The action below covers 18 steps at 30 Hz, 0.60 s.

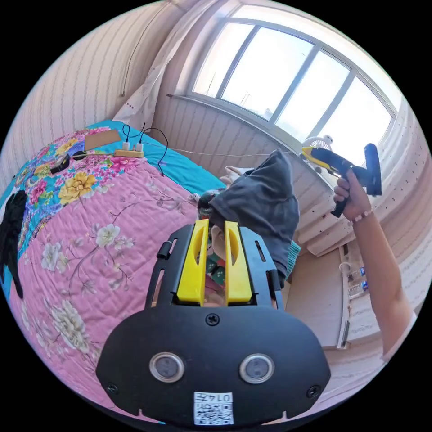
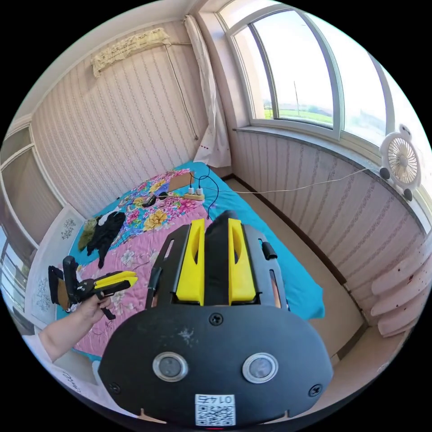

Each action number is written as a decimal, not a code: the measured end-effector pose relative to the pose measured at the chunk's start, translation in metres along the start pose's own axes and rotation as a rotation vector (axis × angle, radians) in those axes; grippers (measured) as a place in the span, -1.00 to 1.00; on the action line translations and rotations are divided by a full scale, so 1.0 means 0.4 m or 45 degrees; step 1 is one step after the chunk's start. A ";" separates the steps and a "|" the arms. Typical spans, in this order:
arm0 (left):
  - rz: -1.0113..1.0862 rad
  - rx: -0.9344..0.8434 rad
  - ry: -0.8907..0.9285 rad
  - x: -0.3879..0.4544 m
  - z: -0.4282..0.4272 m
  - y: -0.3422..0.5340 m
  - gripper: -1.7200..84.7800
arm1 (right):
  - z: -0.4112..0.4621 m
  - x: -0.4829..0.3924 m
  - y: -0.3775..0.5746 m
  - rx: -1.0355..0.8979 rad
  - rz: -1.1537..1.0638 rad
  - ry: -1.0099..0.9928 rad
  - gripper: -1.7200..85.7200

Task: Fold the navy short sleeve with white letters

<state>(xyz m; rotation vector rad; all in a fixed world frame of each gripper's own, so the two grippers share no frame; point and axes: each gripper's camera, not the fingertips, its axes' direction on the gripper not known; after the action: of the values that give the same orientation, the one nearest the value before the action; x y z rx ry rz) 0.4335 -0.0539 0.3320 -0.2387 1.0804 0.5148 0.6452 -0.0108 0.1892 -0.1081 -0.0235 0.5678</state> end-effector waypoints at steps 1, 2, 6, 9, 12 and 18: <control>0.008 0.001 -0.002 -0.006 0.000 0.006 -0.80 | 0.008 -0.005 0.015 -0.004 -0.019 -0.006 -0.77; 0.049 0.002 -0.019 -0.011 -0.003 0.021 -0.80 | 0.026 -0.017 0.049 -0.038 -0.060 -0.002 -0.77; 0.158 -0.006 -0.051 -0.020 -0.038 0.089 -0.81 | 0.057 -0.059 0.189 -0.126 -0.149 0.031 -0.77; 0.215 0.039 -0.007 -0.013 -0.099 0.154 -0.81 | 0.021 -0.119 0.293 -0.080 -0.180 0.010 -0.77; 0.281 0.104 0.006 -0.008 -0.194 0.257 -0.81 | -0.026 -0.215 0.404 -0.045 -0.253 -0.044 -0.77; 0.268 0.253 -0.264 -0.110 -0.477 0.640 -0.81 | -0.013 -0.527 0.625 -0.178 -0.700 -0.205 -0.77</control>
<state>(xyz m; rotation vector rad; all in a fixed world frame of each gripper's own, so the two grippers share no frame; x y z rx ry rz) 0.1385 0.0713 0.2987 0.1028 0.9503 0.6015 0.3340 0.0846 0.1584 -0.1838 -0.2423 0.0233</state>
